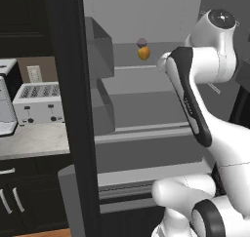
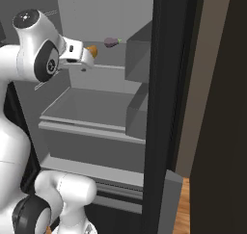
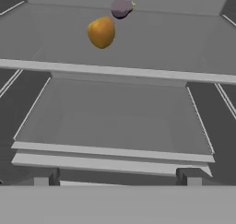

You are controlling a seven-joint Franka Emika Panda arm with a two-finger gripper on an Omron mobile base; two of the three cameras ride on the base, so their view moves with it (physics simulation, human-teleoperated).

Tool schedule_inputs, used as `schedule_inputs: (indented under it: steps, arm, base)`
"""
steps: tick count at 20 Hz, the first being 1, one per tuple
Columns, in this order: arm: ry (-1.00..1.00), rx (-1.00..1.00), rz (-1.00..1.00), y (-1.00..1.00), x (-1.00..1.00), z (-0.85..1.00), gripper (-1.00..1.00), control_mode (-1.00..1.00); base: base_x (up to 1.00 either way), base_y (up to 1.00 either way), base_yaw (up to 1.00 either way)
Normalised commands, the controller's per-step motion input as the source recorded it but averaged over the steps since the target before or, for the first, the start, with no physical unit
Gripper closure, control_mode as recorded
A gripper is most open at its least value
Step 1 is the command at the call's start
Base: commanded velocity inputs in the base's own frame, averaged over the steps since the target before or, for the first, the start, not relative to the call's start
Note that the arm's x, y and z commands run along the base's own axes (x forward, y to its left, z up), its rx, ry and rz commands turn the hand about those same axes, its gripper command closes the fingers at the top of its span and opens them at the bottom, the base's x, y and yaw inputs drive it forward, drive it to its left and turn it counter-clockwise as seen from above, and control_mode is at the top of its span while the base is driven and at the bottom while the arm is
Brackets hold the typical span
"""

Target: Pick up the orange and apple from the fridge and place one fruit on each plate on the dining counter.

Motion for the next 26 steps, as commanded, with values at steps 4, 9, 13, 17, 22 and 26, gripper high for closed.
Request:
schedule_inputs:
  steps: [4, 9, 13, 17, 22, 26]
  arm:
    - [0.05, 0.0, 0.0, 0.07, 0.33, 0.27, -1.0, -1.0]
    - [0.0, 0.0, -0.01, 0.05, 0.31, 0.07, -1.0, -1.0]
    - [0.0, 0.0, 0.0, 0.05, 0.27, 0.0, -1.0, -1.0]
    - [0.0, 0.0, 0.0, 0.15, 0.3, -0.03, -1.0, -1.0]
    - [0.0, 0.0, 0.0, 0.2, 0.4, -0.09, -1.0, -1.0]
    - [0.01, 0.0, 0.0, 0.12, 0.42, -0.14, -1.0, -1.0]
  base:
    - [0.0, 0.0, 0.0]
    - [0.0, 0.0, 0.0]
    - [0.0, 0.0, 0.0]
    - [0.0, 0.0, 0.0]
    - [0.0, 0.0, 0.0]
    - [0.0, 0.0, 0.0]
